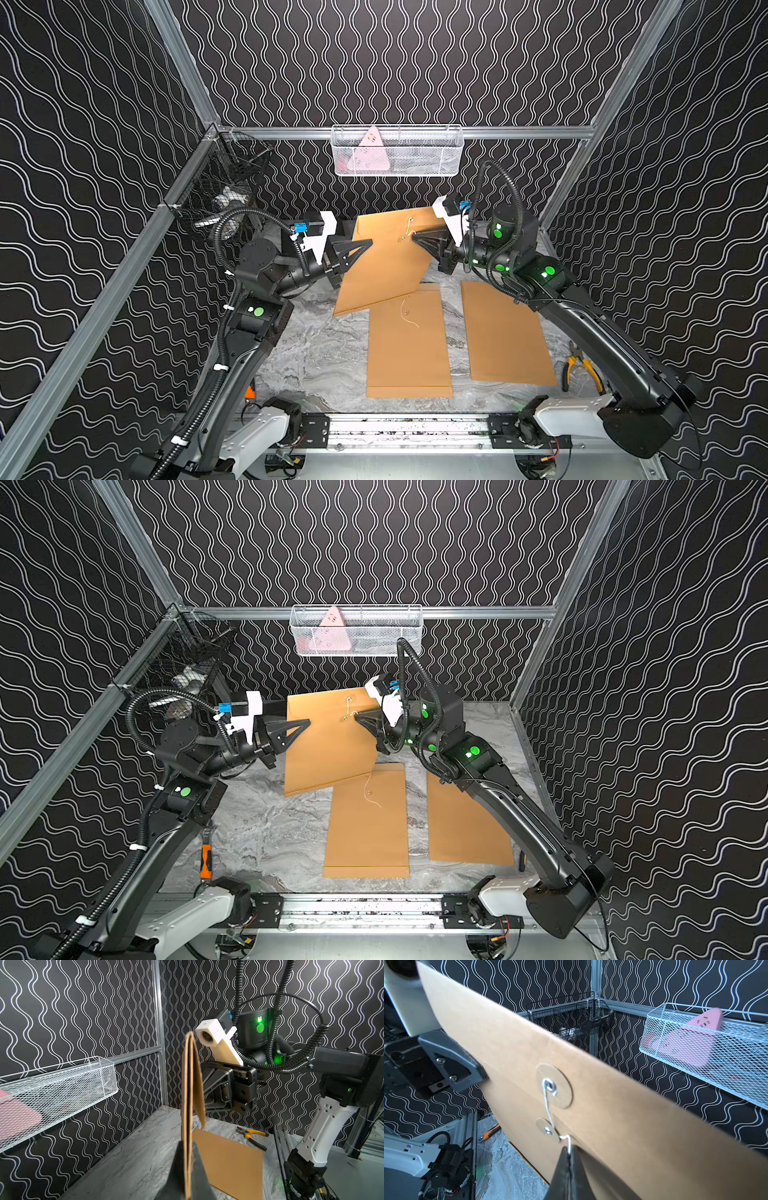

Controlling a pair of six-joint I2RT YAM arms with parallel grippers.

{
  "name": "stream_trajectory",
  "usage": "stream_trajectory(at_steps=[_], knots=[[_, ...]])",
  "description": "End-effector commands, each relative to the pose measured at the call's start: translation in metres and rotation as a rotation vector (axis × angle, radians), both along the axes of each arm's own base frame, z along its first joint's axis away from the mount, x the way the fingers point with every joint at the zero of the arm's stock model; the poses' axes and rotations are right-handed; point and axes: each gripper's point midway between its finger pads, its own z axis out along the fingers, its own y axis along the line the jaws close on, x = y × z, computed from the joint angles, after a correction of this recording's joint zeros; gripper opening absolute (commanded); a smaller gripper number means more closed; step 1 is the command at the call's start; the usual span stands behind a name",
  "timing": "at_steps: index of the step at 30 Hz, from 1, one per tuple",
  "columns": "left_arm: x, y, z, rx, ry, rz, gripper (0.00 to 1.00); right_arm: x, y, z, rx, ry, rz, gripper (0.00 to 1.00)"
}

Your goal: Open the file bag

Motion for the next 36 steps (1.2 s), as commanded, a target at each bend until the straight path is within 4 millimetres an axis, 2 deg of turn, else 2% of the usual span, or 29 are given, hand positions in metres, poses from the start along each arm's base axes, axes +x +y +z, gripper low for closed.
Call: stream_trajectory(at_steps=[1, 10, 24, 31, 36], knots=[[0.0, 0.002, 0.008, -0.028, -0.018, 0.011, 0.0, -0.006, 0.002, 0.014, 0.036, -0.025, 0.033, 0.0], [0.001, 0.001, 0.001, -0.052, 0.014, -0.008, 0.0, -0.011, 0.017, 0.019, 0.061, -0.009, 0.111, 0.0], [0.005, -0.002, -0.008, -0.081, 0.054, -0.035, 0.0, -0.023, 0.044, 0.016, 0.042, -0.003, 0.202, 0.0], [0.008, 0.0, -0.006, -0.096, 0.053, -0.014, 0.0, -0.031, 0.056, 0.007, 0.02, 0.01, 0.235, 0.0], [0.013, 0.005, 0.001, -0.118, 0.045, 0.028, 0.0, -0.032, 0.056, -0.007, 0.013, 0.035, 0.218, 0.0]])
